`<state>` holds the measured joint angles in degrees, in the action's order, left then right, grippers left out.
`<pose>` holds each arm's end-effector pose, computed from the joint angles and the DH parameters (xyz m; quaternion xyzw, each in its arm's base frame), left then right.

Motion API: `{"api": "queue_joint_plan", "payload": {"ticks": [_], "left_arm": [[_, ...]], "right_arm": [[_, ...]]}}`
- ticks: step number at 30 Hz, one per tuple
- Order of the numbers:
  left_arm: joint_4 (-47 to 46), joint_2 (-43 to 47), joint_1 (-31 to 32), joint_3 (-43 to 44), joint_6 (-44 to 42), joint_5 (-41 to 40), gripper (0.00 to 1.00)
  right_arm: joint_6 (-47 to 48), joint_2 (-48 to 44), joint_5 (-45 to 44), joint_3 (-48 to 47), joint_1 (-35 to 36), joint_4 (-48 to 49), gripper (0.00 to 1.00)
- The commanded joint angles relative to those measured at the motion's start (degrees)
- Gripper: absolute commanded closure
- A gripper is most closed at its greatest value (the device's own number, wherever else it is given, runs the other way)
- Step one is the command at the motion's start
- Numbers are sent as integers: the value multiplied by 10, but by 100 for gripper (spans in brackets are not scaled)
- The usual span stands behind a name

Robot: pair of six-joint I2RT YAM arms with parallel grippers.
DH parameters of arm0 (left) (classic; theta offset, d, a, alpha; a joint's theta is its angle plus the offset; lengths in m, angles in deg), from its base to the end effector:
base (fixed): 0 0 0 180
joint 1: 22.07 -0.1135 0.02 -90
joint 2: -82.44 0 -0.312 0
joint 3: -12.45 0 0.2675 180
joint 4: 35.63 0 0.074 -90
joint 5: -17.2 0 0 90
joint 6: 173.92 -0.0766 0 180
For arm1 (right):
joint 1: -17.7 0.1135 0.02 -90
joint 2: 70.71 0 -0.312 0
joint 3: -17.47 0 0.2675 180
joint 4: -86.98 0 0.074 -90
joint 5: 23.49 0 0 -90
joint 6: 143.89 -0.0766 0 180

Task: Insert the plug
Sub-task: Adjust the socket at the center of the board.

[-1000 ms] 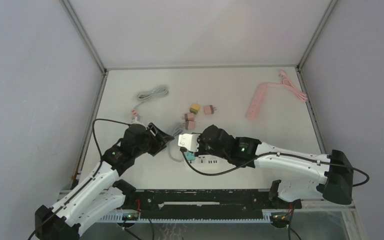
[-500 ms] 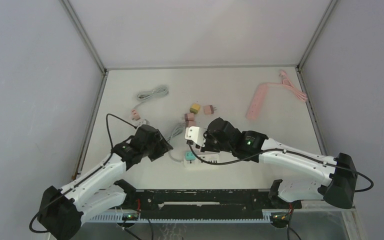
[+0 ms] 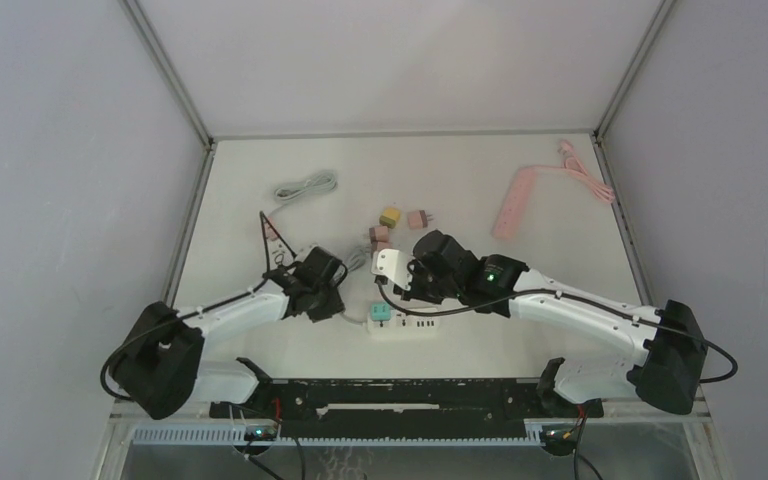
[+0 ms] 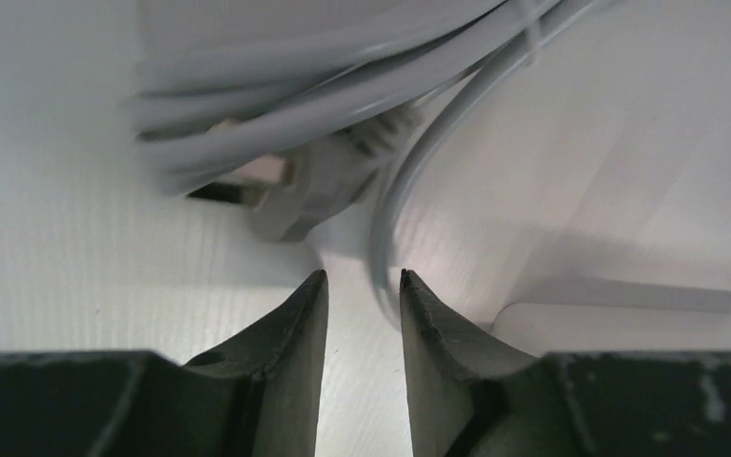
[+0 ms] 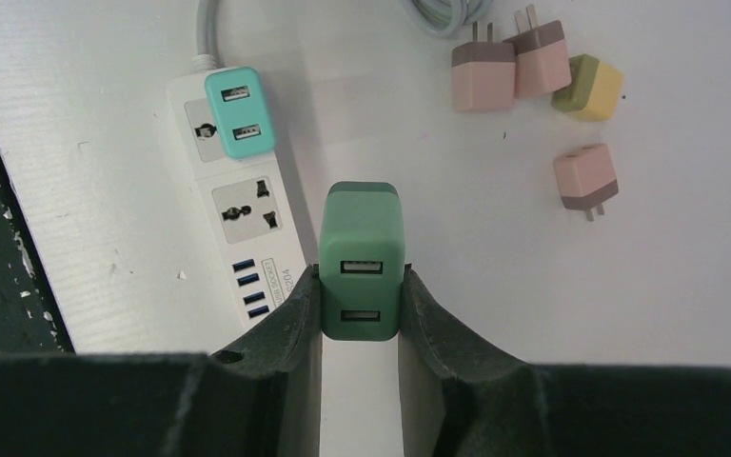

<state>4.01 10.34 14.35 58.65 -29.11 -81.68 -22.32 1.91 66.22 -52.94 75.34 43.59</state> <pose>0.1895 -0.1251 0.1573 -0.1719 0.9592 -0.0980 0.2018 0.1606 0.2528 0.2933 -0.6495 0.6599 0.0829 0.3686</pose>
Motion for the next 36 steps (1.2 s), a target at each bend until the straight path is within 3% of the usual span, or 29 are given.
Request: {"api": "queue_joint_plan", "payload": {"ticks": [1,9,18,27,36], "left_arm": [[-26,-53,4,48,-37,-20,63],[-24,-98,2,80,-80,-52,76],[-20,-131,-28,125,-168,-113,80],[-99,-152,-37,142,-261,-78,84],[-129,-169,-43,134,-272,-35,84]], "right_arm": [[-15,10,36,-33,-19,0,100],[-17,48,69,-62,-34,-33,100],[-14,89,117,-86,-49,-60,100],[-7,152,139,-128,-56,-110,100],[-3,200,159,-169,-57,-122,100]]}}
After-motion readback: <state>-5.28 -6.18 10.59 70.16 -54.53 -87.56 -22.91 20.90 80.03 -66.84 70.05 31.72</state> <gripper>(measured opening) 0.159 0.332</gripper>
